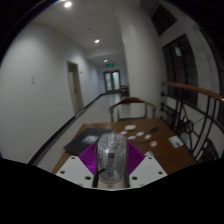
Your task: Arrange mouse
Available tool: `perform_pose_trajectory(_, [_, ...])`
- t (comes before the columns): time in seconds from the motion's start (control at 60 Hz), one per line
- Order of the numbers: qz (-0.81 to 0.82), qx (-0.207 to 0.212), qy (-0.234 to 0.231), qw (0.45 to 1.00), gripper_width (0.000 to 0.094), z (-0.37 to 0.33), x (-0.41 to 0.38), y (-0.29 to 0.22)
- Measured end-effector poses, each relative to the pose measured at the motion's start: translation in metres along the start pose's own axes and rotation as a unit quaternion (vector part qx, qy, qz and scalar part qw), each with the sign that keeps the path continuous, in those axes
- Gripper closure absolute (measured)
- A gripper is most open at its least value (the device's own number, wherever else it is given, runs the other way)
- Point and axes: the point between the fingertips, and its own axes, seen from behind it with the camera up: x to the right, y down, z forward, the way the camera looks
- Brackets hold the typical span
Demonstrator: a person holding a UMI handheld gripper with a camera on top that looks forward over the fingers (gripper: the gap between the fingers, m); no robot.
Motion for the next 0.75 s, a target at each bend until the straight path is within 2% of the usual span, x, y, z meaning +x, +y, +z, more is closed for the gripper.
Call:
perform_pose_trajectory(0.083, [-0.012, -0.04, -0.035, 0.999, 0.0587, 0.003, -0.061, 0.059])
perform_pose_trajectory(0.167, [-0.019, -0.103, -0.042, 0.994, 0.0585, 0.007, -0.088, 0.136])
perform_pose_trajectory(0.3, [-0.041, -0.17, -0.034, 0.984, 0.0583, 0.013, -0.107, 0.213])
perform_pose_trajectory(0.317, [-0.046, -0.178, -0.033, 0.982, 0.0572, 0.014, -0.107, 0.219])
perform_pose_trajectory(0.333, [-0.052, -0.188, -0.033, 0.98, 0.0517, 0.012, -0.107, 0.23])
perform_pose_trajectory(0.35, [-0.062, -0.191, -0.033, 0.979, 0.0529, 0.011, -0.106, 0.233])
perform_pose_trajectory(0.383, [-0.087, -0.173, -0.034, 0.98, 0.0483, 0.015, -0.107, 0.227])
perform_pose_trajectory(0.483, [-0.122, -0.191, -0.055, 0.972, 0.0386, 0.015, -0.106, 0.229])
perform_pose_trajectory(0.55, [-0.111, -0.213, -0.084, 0.967, 0.0199, 0.0, -0.105, 0.229])
perform_pose_trajectory(0.6, [-0.101, -0.213, -0.106, 0.966, 0.0061, -0.014, -0.104, 0.221])
perform_pose_trajectory(0.633, [-0.096, -0.21, -0.115, 0.966, 0.0096, -0.026, -0.1, 0.214])
perform_pose_trajectory(0.75, [-0.087, -0.187, -0.136, 0.969, 0.0094, -0.068, -0.074, 0.193])
